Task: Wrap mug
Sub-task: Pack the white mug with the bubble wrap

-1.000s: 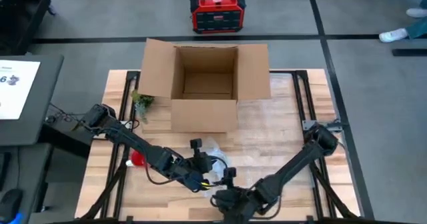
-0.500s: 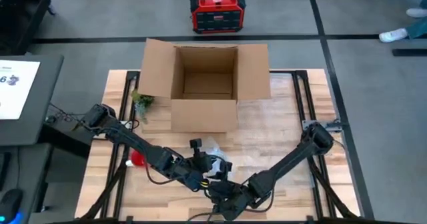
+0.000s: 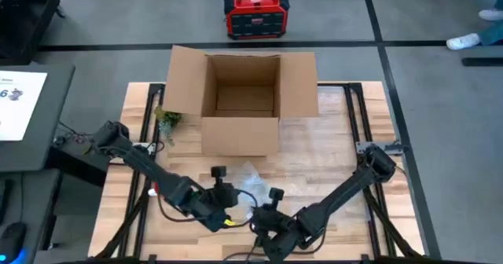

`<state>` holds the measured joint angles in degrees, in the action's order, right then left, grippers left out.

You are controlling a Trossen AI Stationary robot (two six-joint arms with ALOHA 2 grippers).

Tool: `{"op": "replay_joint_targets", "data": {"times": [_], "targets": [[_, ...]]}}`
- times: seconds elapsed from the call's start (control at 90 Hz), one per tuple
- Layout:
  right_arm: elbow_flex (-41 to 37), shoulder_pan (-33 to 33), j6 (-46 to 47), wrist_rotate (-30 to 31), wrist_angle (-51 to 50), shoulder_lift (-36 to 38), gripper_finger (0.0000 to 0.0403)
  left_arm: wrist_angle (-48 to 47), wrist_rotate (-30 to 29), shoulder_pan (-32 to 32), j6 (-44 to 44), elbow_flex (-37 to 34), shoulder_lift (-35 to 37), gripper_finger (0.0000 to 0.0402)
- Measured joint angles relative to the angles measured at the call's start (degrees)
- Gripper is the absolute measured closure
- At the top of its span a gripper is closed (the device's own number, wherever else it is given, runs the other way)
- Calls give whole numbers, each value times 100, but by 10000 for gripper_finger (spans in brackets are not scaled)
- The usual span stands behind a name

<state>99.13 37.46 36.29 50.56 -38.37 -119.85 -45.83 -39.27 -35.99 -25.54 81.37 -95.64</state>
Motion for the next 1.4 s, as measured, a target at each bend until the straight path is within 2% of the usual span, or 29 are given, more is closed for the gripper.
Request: {"op": "replay_joint_targets", "data": {"times": [0.167,0.289,0.456,0.589,0.844,1.022,1.267,1.4], "targets": [[0,75,509,322,-378,15,402,-454,35,-315,-526,1,95,402],[0,121,933,388,-706,59,402,-424,205,-597,-765,-1,97,402],[0,146,1785,565,-1423,70,403,436,460,-937,-669,-259,97,402],[0,212,2393,640,-1940,72,403,1335,409,-994,-545,-818,97,402],[0,415,2934,610,-2534,72,403,3032,-1046,-684,-100,-1909,88,402],[0,557,3224,411,-2981,72,403,4000,-1108,-259,445,-2262,88,402],[0,729,4381,249,-3826,72,403,4047,-1113,287,354,-2270,88,402],[0,739,5088,-119,-4482,72,403,3959,-1023,460,84,-2270,88,402]]}}
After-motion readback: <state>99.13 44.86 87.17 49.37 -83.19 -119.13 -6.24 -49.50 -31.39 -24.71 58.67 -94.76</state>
